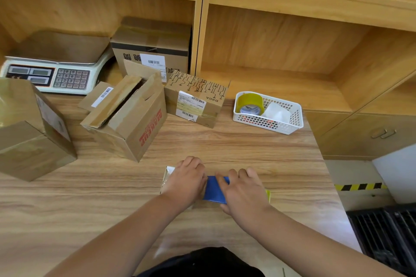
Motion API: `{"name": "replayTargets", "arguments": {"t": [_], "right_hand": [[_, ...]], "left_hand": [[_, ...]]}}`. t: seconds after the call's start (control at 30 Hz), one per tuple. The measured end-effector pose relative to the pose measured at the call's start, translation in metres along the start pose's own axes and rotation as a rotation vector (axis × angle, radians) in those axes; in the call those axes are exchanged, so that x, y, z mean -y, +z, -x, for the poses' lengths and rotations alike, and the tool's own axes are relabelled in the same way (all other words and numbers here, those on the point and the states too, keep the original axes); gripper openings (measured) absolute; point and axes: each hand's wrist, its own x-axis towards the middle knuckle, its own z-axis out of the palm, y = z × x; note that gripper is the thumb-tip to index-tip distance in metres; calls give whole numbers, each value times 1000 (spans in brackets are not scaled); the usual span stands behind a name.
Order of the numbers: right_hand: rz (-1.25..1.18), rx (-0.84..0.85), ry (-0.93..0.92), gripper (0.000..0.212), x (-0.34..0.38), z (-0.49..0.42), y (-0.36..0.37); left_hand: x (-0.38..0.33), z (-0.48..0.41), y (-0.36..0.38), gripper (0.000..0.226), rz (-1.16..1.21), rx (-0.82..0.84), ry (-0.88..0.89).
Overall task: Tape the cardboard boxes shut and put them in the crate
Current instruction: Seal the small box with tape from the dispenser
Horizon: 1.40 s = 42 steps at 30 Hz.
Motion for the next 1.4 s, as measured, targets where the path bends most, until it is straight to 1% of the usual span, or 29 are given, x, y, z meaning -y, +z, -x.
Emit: {"name": "replayTargets", "arguments": {"t": [0.07,0.1,0.2,0.27,0.3,0.37,0.43,0.47,0.53,0.57,0.6,0.73,0.8,0.87,0.93,0.97,1.03,1.07,1.1,1.17,1.2,1.27,1.33,1.4], "right_hand": [[22,58,9,78,2,0,-7],[34,55,-6,74,2,0,-6],[27,86,28,62,-4,-2,-6],[41,134,42,58,-15,-1,-1],[45,135,52,61,-22,0,6],[65,57,87,78,-40,2,20],[76,-93,162,87,-56,6,45],[64,-158,204,87,-60,7,56],[86,-232,252,78,-67,8,76],[74,-257,270,75,-68,7,84],[54,-268,287,78,-69,6,92],[-16,-311,304,92,-69,4,112],[-29,-315,319,99,-67,4,122],[-58,-320,355,101,-64,4,127],[-124,-352,402,94,-59,-2,123],[-161,-383,411,86,-54,-5,118],[-256,-458,371,54,-35,-11,101],[-364,-476,347,42,-21,-14,88],[-519,-444,337,45,-7,-18,76],[-849,-232,366,62,17,-25,59],[-959,-154,394,63,27,-28,58],[-1171,-125,478,46,39,-33,59],[-1243,-137,546,32,44,-34,58],[-1205,-118,593,31,45,-35,54]], "left_hand": [[-2,0,0,28,-5,-2,-2],[-3,0,-1,28,-7,0,-4],[-5,1,-2,29,-7,-18,-20],[-2,3,-2,20,5,-43,-47],[1,4,-2,11,16,-56,-56],[4,5,-2,8,25,-46,-73],[4,4,-2,27,51,5,-107],[4,5,-1,34,78,13,-120],[3,5,-1,35,159,29,-133],[4,6,-1,31,203,29,-142],[4,6,-2,30,245,25,-160],[2,7,-7,49,379,18,-221],[4,8,-6,48,404,19,-220],[5,8,-4,44,410,3,-220],[5,7,-2,42,410,-1,-224],[6,7,0,40,409,-16,-222],[6,8,1,33,404,-50,-215],[6,7,2,31,401,-57,-214],[6,7,2,30,393,-66,-208],[6,7,1,28,366,-89,-195],[6,7,1,28,356,-96,-191],[6,7,1,28,348,-109,-183],[8,6,1,27,335,-98,-183],[10,7,-3,24,304,-69,-141]]}}
